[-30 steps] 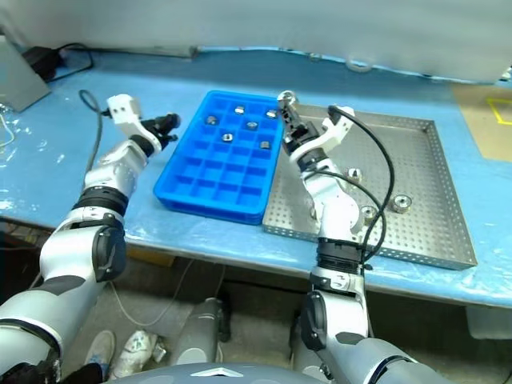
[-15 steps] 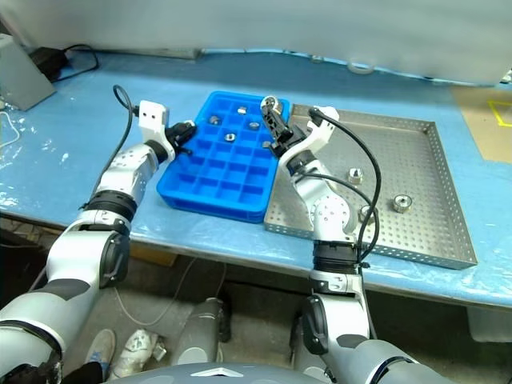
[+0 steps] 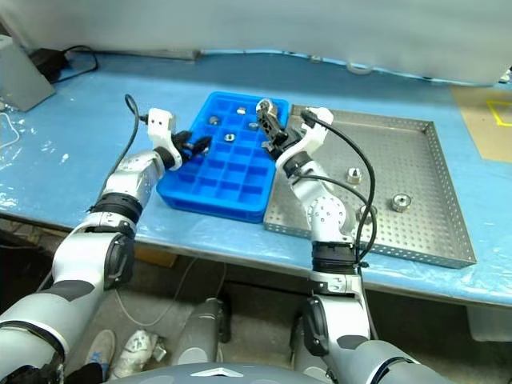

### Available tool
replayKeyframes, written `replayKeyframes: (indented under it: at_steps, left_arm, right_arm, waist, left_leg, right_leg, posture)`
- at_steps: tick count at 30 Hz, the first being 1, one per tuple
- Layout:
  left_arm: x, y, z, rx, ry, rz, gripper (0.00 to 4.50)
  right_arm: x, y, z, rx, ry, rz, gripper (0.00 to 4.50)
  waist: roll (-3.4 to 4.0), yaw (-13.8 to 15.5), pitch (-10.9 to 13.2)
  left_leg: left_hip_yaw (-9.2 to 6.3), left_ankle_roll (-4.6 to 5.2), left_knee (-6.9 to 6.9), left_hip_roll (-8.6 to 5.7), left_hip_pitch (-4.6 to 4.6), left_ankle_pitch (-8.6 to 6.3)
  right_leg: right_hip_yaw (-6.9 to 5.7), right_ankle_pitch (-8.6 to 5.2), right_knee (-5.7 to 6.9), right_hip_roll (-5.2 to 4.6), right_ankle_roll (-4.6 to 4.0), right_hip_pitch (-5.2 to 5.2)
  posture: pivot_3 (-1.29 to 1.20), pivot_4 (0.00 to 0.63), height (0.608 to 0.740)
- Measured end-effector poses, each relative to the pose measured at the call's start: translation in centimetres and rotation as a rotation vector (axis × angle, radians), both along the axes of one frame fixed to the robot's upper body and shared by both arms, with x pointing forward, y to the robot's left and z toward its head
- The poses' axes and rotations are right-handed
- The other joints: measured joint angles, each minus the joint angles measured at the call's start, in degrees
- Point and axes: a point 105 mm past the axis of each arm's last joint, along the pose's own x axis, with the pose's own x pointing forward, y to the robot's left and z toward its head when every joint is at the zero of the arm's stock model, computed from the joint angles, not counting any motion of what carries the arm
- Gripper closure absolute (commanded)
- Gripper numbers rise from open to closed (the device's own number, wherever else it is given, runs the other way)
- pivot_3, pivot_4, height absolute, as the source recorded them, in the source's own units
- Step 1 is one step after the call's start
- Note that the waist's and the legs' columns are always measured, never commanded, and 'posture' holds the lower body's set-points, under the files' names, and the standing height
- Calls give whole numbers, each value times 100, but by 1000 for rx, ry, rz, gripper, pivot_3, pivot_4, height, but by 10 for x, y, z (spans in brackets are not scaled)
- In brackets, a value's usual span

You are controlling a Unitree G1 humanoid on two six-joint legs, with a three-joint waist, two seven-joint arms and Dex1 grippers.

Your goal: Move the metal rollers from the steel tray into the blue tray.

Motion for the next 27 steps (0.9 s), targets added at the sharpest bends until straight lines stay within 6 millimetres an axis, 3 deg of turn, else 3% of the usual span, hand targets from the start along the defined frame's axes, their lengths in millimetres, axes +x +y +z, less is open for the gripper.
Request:
replayKeyframes:
  at_steps: [6,8,11,15,20,27]
  left_arm:
    - [5,55,25,-64,-79,246,1100]
    - [6,61,39,-77,-121,271,1100]
    - [6,62,47,-79,-167,280,1100]
    - [1,64,41,-33,-209,286,1100]
    - [-12,71,25,-35,-215,281,1100]
    - [-33,110,15,-58,-197,406,1100]
  right_arm:
    - [-6,38,-29,-302,6,129,3817]
    - [-2,53,-38,-423,5,158,3817]
    - [6,77,-37,-537,-37,185,3817]
    - [13,101,-32,-594,-68,226,3817]
    - [8,117,-47,-639,-55,338,3817]
    - [-7,132,-65,-706,-65,498,3817]
  waist:
    - [0,-85,0]
    - [-1,-79,0]
    - [-2,-65,1]
    - [-3,-2,1]
    - [-5,84,3]
    - [-5,237,3]
  left_leg:
    - [-22,-26,-10,2,-17,16]
    - [-22,-27,-12,2,-28,17]
    - [-23,-27,-12,1,-34,17]
    - [-25,-25,-12,5,-35,15]
    - [-32,-23,-12,9,-47,14]
    - [-44,-25,-12,28,-47,15]
  right_leg:
    - [-11,1,-8,18,-2,-13]
    - [-13,1,-8,15,-2,-22]
    - [-12,1,-9,9,-3,-24]
    - [-16,0,-10,10,-4,-24]
    - [-32,-2,-7,11,-9,-29]
    - [-56,-21,53,14,-40,-46]
  posture:
    - [56,150,740]
    - [72,150,740]
    - [127,150,740]
    - [184,150,740]
    - [296,150,740]
    - [346,150,740]
